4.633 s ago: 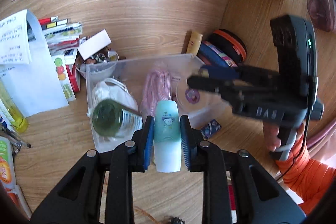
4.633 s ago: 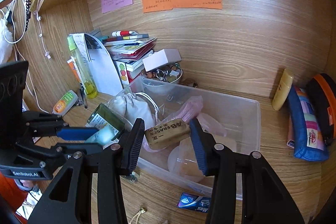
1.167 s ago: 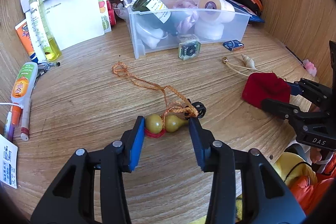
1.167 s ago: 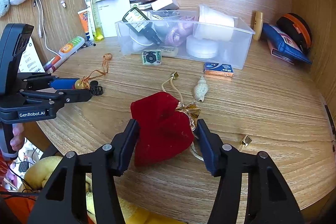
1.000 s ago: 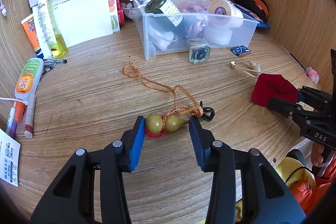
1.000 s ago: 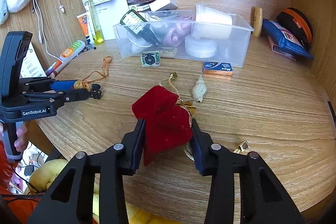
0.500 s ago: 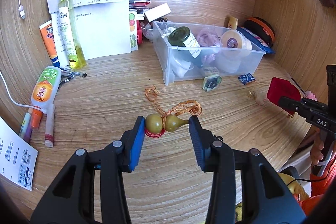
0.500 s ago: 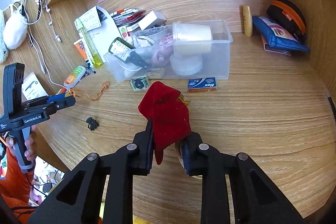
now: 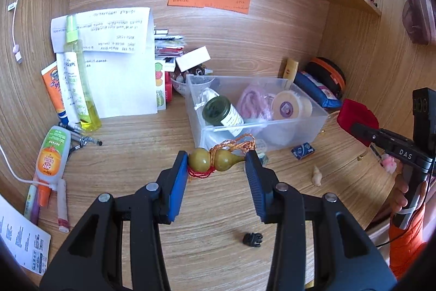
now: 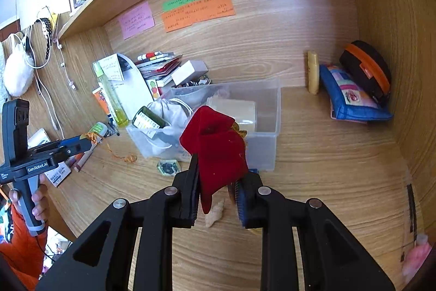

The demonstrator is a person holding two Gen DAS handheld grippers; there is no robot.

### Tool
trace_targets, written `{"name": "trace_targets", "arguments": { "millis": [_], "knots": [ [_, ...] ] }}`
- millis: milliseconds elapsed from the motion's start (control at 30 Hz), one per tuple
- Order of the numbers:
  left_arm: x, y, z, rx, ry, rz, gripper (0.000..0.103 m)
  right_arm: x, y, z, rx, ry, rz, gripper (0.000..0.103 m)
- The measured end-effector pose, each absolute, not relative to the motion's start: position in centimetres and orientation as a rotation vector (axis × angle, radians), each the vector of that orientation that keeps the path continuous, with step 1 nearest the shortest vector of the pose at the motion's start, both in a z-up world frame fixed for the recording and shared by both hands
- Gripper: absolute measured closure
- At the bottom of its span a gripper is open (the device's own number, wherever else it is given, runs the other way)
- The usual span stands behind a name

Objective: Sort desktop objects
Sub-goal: 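Lift the gourd keychain and red pouch and carry both over the clear box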

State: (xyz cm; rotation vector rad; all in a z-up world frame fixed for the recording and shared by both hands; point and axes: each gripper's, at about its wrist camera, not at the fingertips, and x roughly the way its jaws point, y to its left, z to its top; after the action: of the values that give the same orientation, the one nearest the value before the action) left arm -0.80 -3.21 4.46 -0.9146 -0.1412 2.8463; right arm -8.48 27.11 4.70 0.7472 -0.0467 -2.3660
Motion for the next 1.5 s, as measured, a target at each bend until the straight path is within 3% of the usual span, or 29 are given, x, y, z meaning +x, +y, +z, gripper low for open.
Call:
{"name": "trace_targets", "arguments": {
  "millis": [467, 867, 1500],
  "knots": [
    [-6.4, -1.9, 9.3, -0.782, -0.183, 2.788, 0.061, -12.5, 23.6, 9.8, 0.633, 0.039, -2.344, 0.083],
    [-11.1, -1.0, 13.0, -0.694, -0.215, 2.812, 0.061, -17.6, 19.8, 11.0, 0.643, 0.046, -2.32, 0.083],
    [-17.8, 0.8, 3.8, -1.003, -0.153, 2.812, 0.061, -23.1, 19.5, 5.1, 0.88, 0.074, -2.386, 0.08]
  ]
}}
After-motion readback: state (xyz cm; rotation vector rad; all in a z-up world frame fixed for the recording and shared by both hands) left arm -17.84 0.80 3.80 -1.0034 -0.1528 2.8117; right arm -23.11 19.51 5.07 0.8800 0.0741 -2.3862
